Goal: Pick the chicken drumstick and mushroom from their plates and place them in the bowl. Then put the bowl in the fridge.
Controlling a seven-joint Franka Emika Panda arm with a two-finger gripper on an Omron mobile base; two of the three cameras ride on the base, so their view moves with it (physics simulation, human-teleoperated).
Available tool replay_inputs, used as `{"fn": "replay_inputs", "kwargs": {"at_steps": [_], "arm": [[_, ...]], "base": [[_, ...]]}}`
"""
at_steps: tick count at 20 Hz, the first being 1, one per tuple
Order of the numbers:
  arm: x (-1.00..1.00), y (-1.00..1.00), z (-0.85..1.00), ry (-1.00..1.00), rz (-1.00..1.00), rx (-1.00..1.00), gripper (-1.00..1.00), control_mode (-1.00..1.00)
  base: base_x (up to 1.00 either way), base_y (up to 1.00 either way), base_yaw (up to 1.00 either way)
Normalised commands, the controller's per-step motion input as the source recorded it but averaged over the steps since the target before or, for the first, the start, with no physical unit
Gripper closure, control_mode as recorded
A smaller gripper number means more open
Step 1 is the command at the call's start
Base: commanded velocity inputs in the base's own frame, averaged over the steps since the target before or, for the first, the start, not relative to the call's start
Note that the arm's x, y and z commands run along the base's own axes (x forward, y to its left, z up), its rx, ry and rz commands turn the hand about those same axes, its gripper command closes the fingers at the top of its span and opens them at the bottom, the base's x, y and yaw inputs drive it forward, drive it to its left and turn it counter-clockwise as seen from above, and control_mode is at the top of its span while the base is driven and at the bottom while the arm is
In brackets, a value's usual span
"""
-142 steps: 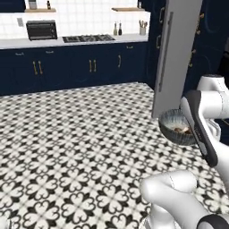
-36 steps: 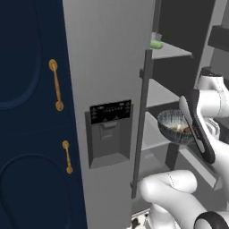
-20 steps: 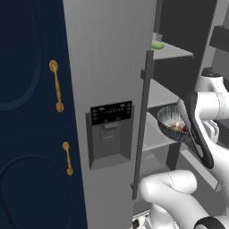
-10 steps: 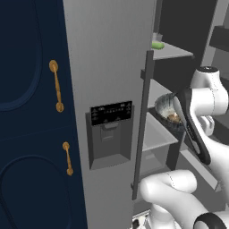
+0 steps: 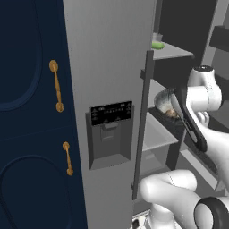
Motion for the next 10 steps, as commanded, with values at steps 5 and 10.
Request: {"fn": "replay_inputs", "kwargs": {"at_steps": [5, 10], "arm": [[0.23, -0.02, -0.23, -0.21, 0.01, 0.00, 1.00, -1.00], [0.32, 0.00, 0.00, -0.11, 0.00, 0.00, 1.00, -1.00]], "base": [[0.00, 0.00, 0.00], [0.00, 0.00, 0.00]]}}
